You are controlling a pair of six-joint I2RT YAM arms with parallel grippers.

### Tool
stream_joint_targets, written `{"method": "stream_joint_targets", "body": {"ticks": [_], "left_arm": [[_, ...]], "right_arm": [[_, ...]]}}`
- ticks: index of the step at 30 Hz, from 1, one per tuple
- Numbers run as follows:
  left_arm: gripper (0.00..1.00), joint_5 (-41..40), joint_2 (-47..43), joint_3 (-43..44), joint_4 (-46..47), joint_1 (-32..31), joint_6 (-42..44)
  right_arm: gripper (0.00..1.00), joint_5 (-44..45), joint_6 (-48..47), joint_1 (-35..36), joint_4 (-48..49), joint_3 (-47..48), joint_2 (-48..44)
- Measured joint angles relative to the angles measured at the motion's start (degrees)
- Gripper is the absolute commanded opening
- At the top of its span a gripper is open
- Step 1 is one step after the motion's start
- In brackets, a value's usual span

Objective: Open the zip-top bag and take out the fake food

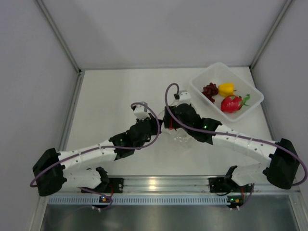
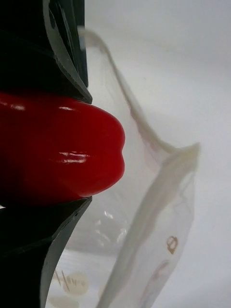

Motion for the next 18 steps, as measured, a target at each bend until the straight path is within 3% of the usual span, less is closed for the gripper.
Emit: {"method": "stream_joint_targets", "body": {"ticks": [9,18], "left_arm": [[0.0,-1.7,-0.5,-0.5,-1.1,-0.7,-2.6],[0.0,-0.5,-0.8,-0.5,-2.1,-0.7,-4.5]], "right_arm": [[0.36,-9.6,1.0,0.0,4.0,0.1,-10.6],[0.36,-16.9,7.2,-0.9,16.2,-6.4,-12.4]]}}
